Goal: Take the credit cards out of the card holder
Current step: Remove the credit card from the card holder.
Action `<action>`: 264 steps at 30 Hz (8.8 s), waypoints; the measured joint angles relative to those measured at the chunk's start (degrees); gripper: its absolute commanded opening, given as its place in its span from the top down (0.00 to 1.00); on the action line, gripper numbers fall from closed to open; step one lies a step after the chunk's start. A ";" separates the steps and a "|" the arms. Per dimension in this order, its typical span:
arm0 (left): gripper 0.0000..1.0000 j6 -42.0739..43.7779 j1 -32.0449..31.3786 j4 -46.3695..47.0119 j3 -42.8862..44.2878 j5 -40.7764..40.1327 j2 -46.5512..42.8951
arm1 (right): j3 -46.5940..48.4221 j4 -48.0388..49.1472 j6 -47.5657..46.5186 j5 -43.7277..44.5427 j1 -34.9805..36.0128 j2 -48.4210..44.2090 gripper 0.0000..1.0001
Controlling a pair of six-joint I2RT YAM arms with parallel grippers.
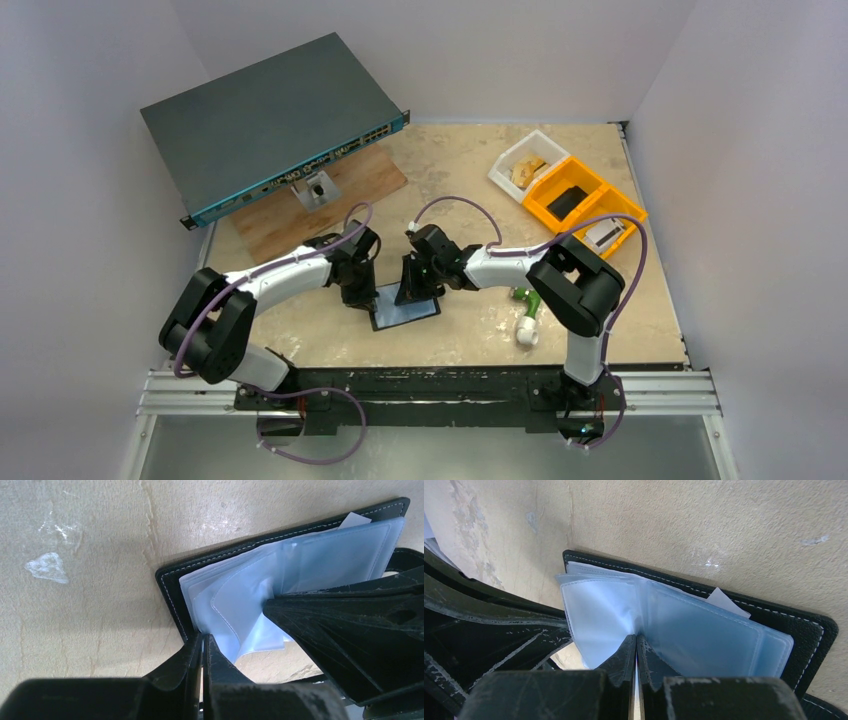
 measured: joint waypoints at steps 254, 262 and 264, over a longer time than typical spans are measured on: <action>1.00 -8.04 2.36 3.69 -0.15 3.72 4.44 | -25.99 38.18 20.83 -12.85 -7.65 -4.68 0.83; 1.00 -8.04 2.38 3.69 -0.15 3.76 4.46 | -25.99 42.49 22.16 -14.05 -7.65 -1.81 0.81; 1.00 -8.02 2.38 3.69 -0.15 3.76 4.46 | -25.99 43.60 22.64 -14.58 -7.69 -1.18 0.84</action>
